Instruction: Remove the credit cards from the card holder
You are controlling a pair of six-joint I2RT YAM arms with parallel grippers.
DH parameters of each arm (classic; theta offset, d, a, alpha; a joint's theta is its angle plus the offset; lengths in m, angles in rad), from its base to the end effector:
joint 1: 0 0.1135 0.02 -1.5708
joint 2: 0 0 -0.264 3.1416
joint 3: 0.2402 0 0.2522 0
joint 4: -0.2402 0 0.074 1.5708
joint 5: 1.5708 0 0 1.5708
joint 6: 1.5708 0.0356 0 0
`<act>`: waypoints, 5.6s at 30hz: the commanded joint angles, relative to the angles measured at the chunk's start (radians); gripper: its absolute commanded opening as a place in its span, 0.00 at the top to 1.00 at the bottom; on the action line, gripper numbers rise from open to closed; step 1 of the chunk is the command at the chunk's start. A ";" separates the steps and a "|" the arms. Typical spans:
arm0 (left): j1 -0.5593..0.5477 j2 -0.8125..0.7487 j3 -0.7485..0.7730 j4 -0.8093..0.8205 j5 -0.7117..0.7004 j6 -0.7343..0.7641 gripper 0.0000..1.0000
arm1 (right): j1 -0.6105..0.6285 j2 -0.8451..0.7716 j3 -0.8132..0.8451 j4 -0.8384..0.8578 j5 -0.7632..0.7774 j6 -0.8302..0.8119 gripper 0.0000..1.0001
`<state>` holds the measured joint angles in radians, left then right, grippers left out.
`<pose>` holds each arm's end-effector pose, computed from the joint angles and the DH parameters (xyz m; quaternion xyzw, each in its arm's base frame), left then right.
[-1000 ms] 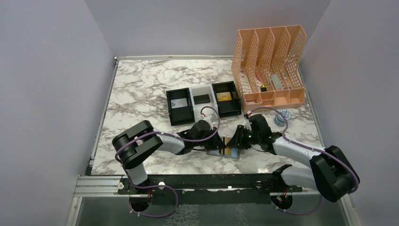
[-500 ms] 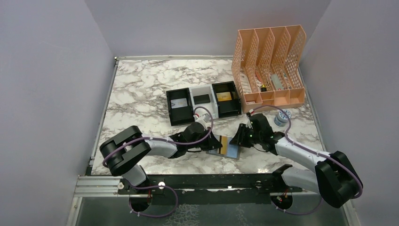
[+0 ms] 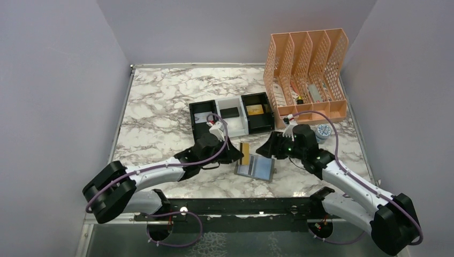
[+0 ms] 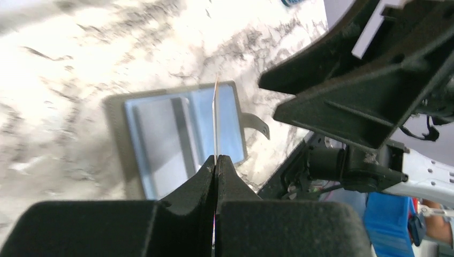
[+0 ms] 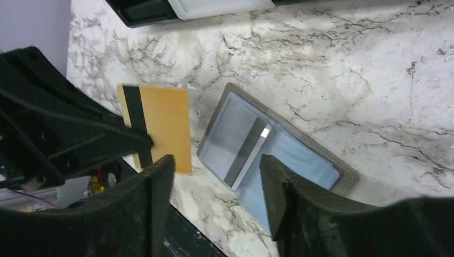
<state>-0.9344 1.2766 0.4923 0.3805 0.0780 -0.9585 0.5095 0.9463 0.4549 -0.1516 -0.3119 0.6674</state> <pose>0.1522 -0.2107 0.1926 0.0114 0.8341 -0.4657 0.2954 0.1660 0.1053 0.2003 0.0004 0.8862 0.3609 0.2906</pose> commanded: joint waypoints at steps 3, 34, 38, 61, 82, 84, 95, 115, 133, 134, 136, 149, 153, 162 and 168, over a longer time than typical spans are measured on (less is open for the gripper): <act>0.185 -0.129 -0.026 -0.077 0.165 0.107 1.00 | 0.000 -0.026 -0.002 0.132 0.016 0.012 0.22; 0.294 -0.214 -0.135 0.423 0.588 -0.094 1.00 | 0.000 0.237 -0.055 0.944 -0.621 0.367 0.67; 0.290 -0.186 -0.139 0.482 0.584 -0.121 1.00 | -0.001 0.278 -0.045 1.033 -0.643 0.416 0.72; 0.276 -0.140 -0.164 0.523 0.569 -0.135 0.87 | -0.001 0.339 -0.071 1.200 -0.594 0.501 0.99; 0.307 -0.519 0.152 -0.722 -0.196 0.389 0.01 | -0.026 0.317 0.368 0.159 0.274 -0.623 0.99; 0.306 -0.519 0.189 -0.758 -0.235 0.435 0.01 | -0.025 0.370 0.392 0.186 0.314 -0.712 0.99; 0.307 -0.475 0.240 -0.832 -0.401 0.546 0.01 | 0.003 0.585 0.417 0.400 0.324 -1.281 0.99; 0.307 -0.537 0.227 -0.859 -0.461 0.549 0.01 | 0.001 0.926 0.596 0.439 0.366 -1.568 0.99; 0.306 -0.532 0.231 -0.867 -0.451 0.554 0.01 | 0.001 0.915 0.582 0.403 0.322 -1.556 0.61; 0.306 -0.528 0.231 -0.868 -0.449 0.554 0.01 | 0.001 0.912 0.581 0.401 0.320 -1.554 0.61; 0.307 -0.523 0.233 -0.867 -0.445 0.555 0.01 | 0.000 0.908 0.581 0.391 0.317 -1.547 0.61; 0.306 -0.489 0.236 -0.869 -0.409 0.567 0.01 | -0.003 0.730 0.603 0.318 0.416 -0.847 0.76; 0.307 -0.484 0.236 -0.867 -0.408 0.569 0.01 | -0.003 0.806 0.767 -0.084 0.386 -0.551 0.82; 0.307 -0.481 0.236 -0.870 -0.404 0.567 0.01 | -0.003 0.921 0.838 -0.217 0.375 -0.403 0.91; 0.307 -0.491 0.234 -0.870 -0.412 0.567 0.01 | -0.003 1.009 0.888 -0.217 0.462 -0.380 0.92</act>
<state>-0.6319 0.7959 0.7021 -0.4889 -0.3443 -0.4042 0.5056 1.9175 1.2846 -0.3336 0.0753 0.2348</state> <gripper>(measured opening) 0.992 0.086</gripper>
